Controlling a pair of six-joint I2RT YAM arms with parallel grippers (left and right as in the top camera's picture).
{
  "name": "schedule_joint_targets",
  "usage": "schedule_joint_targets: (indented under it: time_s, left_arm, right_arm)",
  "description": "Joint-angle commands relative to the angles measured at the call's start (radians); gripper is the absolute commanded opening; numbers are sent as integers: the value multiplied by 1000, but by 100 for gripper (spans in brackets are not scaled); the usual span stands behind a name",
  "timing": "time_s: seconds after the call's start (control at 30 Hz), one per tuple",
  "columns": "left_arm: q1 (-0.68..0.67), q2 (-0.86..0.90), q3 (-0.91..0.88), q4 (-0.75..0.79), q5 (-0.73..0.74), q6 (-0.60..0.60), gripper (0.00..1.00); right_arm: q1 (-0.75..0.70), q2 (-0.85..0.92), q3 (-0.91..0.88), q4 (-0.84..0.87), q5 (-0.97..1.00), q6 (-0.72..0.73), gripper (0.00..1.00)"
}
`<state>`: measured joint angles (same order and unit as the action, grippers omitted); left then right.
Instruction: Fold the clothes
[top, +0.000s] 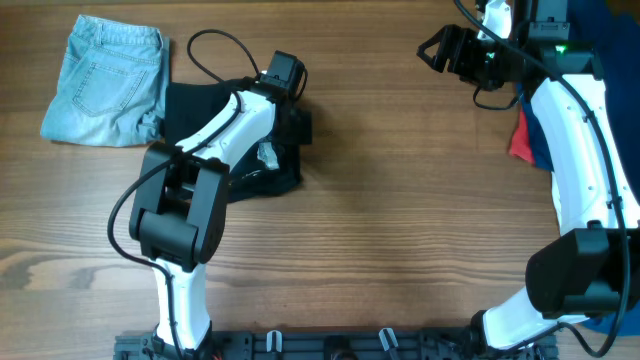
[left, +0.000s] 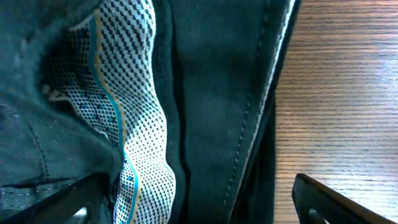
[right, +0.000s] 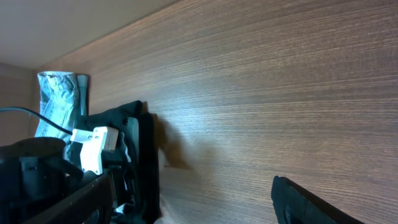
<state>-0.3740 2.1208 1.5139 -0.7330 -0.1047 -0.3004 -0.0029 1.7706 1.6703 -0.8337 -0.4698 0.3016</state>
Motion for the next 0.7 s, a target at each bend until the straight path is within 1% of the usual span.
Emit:
schedule_joint_targets:
  time_s: [0.0, 0.23, 0.3, 0.33, 0.37, 0.4, 0.47, 0.53, 0.57, 0.67]
  left_arm:
    - [-8, 42, 5, 13, -28, -1, 96]
    - [-24, 107, 5, 26, -51, 6, 90]
    - [-25, 127, 5, 27, -58, 5, 84]
    - [-25, 137, 5, 26, -62, 5, 76]
    - [-25, 145, 5, 23, -66, 5, 63]
    - [-25, 146, 5, 19, -71, 6, 43]
    - [-25, 146, 5, 8, -106, 6, 21]
    - [-25, 146, 5, 7, -133, 6, 12]
    - [-25, 146, 5, 8, -133, 10, 4]
    - [-23, 134, 6, 8, -156, 10, 4]
  right_arm:
    - [2, 21, -10, 2, 10, -18, 82]
    - [2, 21, -10, 2, 10, -17, 82]
    - [2, 21, -10, 2, 10, -18, 82]
    - [2, 21, -10, 2, 10, -18, 82]
    - [2, 21, -10, 3, 10, -17, 82]
    - [2, 21, -10, 3, 10, -16, 83]
    - [2, 21, -10, 5, 10, -14, 83]
    - [2, 21, -10, 7, 10, -14, 83]
    - [2, 21, -10, 8, 10, -14, 83]
    - [2, 21, -10, 9, 10, -14, 82]
